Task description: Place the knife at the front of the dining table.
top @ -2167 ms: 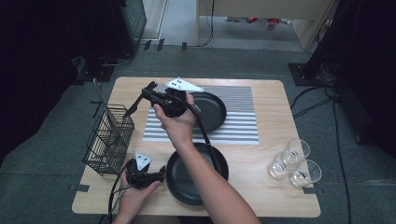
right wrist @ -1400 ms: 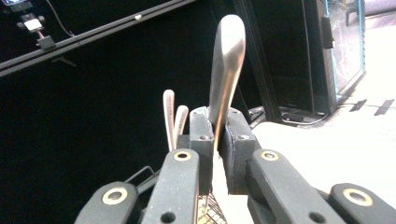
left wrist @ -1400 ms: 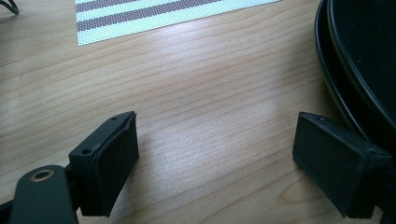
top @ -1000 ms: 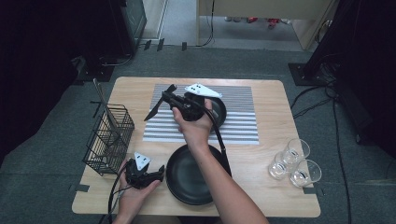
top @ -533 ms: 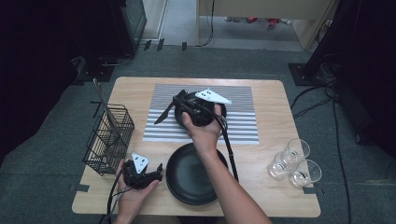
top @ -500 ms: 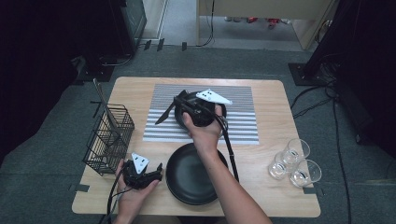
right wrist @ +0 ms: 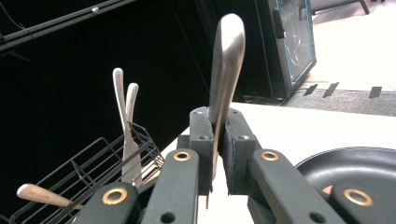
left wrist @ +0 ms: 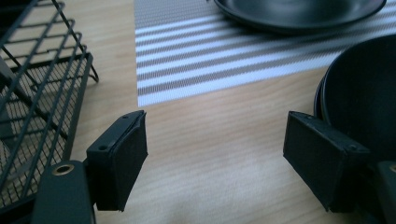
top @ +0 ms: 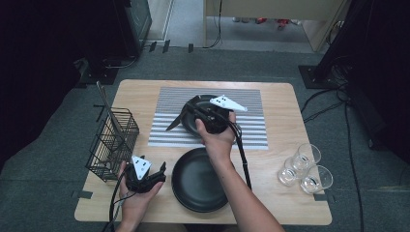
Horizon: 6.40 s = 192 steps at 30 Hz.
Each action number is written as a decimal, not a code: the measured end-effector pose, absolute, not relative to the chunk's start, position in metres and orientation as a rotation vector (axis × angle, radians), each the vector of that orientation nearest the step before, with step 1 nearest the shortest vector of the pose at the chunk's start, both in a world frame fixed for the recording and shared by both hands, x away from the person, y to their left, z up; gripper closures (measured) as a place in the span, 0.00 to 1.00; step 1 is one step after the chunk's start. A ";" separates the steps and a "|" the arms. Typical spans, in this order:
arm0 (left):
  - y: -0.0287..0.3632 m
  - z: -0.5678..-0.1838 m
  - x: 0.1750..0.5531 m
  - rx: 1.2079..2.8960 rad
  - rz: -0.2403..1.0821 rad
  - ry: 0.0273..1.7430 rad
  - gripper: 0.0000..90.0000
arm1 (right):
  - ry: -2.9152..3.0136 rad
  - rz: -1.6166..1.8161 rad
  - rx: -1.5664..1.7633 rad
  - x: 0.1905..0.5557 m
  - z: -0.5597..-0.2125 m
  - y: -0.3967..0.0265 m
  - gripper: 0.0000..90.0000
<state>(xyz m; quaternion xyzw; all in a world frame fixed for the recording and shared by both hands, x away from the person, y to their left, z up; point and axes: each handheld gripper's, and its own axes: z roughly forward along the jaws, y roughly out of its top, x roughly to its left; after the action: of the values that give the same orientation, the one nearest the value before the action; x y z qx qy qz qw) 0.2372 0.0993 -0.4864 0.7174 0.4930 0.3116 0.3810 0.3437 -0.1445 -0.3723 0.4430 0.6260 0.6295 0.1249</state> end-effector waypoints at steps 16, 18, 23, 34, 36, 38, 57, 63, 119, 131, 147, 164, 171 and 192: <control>0.088 -0.468 0.244 1.812 0.742 1.176 0.25 | 1.830 1.822 1.283 0.334 -0.368 -0.150 0.94; 0.086 -0.466 0.246 1.811 0.743 1.170 0.26 | 1.832 1.821 1.281 0.333 -0.368 -0.151 0.94; 0.084 -0.458 0.252 1.794 0.742 1.161 0.28 | 1.830 1.811 1.284 0.331 -0.370 -0.153 0.94; 0.076 -0.451 0.263 1.777 0.744 1.137 0.34 | 1.828 1.813 1.284 0.328 -0.371 -0.156 0.94; 0.075 -0.451 0.263 1.778 0.744 1.129 0.35 | 1.826 1.816 1.284 0.327 -0.371 -0.156 0.94; 0.075 -0.452 0.264 1.775 0.737 1.119 0.36 | 1.826 1.817 1.280 0.326 -0.371 -0.156 0.94; 0.068 -0.450 0.277 1.777 0.770 1.107 0.50 | 1.852 1.823 1.264 0.322 -0.369 -0.151 0.94; 0.064 -0.451 0.280 1.778 0.789 1.086 0.55 | 1.851 1.827 1.258 0.321 -0.368 -0.150 0.94; 0.049 -0.462 0.276 1.845 0.834 0.876 0.88 | 1.809 1.894 1.256 0.320 -0.365 -0.148 0.93; 0.048 -0.464 0.270 1.836 0.933 0.864 0.90 | 1.797 1.882 1.307 0.321 -0.363 -0.144 0.93; 0.050 -0.465 0.268 1.803 0.919 0.876 1.00 | 1.800 1.886 1.301 0.322 -0.361 -0.141 0.88; 0.053 -0.464 0.268 1.788 0.812 0.887 1.00 | 1.810 1.876 1.271 0.322 -0.361 -0.142 0.85; 0.055 -0.464 0.270 1.781 0.785 0.920 1.00 | 1.798 1.875 1.248 0.321 -0.358 -0.144 0.78; 0.061 -0.464 0.280 1.765 0.727 1.004 1.00 | 1.819 1.793 1.172 0.312 -0.359 -0.157 0.63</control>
<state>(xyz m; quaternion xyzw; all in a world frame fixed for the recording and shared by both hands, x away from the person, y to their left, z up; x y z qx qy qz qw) 0.2797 0.0613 -0.4639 0.7211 0.4102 0.2969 0.4728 0.3120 -0.1573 -0.3588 0.4115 0.6384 0.6293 0.1648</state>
